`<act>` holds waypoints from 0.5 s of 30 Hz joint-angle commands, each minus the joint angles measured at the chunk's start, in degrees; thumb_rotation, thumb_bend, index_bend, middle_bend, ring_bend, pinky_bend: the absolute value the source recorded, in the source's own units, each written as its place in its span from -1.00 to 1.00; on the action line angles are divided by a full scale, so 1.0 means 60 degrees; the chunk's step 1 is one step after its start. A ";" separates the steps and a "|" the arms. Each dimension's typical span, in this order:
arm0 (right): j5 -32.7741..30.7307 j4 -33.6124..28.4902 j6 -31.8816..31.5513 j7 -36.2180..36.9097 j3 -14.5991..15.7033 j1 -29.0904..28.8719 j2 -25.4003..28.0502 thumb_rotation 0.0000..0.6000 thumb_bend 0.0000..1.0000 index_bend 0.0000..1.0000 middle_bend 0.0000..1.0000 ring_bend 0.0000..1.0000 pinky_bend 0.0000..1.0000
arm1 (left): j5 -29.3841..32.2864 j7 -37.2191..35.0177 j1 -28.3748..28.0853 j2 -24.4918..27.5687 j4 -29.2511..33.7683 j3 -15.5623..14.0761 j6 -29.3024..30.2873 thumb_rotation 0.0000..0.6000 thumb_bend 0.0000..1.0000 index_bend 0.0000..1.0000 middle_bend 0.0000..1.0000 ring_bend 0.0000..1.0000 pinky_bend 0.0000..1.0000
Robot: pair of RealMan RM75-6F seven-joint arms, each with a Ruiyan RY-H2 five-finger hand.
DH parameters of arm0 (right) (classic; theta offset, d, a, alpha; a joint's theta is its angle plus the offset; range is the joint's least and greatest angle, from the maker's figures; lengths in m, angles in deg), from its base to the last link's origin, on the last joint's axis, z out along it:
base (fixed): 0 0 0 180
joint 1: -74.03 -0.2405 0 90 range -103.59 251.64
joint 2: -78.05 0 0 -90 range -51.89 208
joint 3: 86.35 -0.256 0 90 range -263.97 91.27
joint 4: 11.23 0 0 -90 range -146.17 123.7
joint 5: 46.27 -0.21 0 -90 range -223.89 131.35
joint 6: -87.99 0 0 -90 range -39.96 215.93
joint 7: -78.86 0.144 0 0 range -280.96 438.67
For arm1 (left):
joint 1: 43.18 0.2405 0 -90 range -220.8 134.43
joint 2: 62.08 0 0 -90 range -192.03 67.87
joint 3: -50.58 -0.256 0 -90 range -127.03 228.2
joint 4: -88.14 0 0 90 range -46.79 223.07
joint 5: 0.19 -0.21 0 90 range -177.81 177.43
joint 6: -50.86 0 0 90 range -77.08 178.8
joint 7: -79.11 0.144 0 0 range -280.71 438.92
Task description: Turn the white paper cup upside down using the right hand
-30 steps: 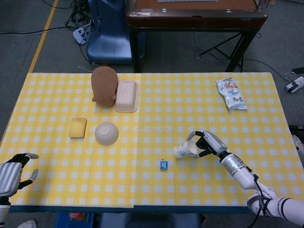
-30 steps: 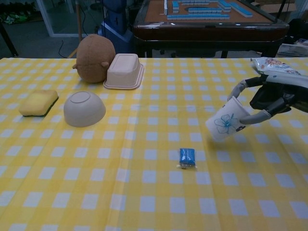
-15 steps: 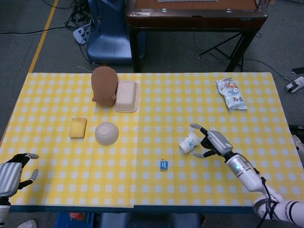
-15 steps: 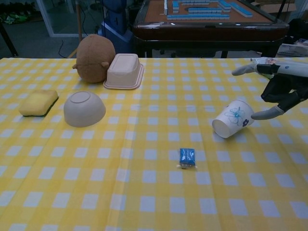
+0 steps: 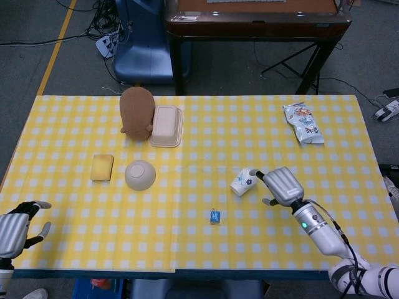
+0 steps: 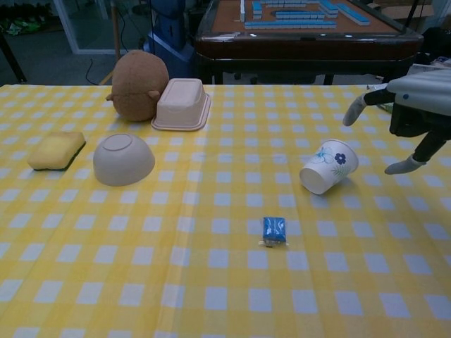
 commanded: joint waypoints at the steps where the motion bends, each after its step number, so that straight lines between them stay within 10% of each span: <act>1: -0.1367 -0.0650 -0.0048 -0.2941 -0.0160 -0.0536 -0.0428 1.00 -0.90 -0.47 1.00 1.00 1.00 | 0.0022 -0.0020 0.0001 0.0008 -0.0006 0.0009 -0.0006 1.00 -0.24 -0.14 -0.25 -0.37 0.05; 15: -0.2923 0.0130 0.0335 -0.5298 -0.0148 -0.1720 -0.1772 1.00 -0.70 -0.47 1.00 1.00 1.00 | 0.0071 -0.0192 -0.0004 0.0054 -0.0032 0.0038 -0.0035 1.00 -0.24 -0.14 -0.25 -0.37 0.05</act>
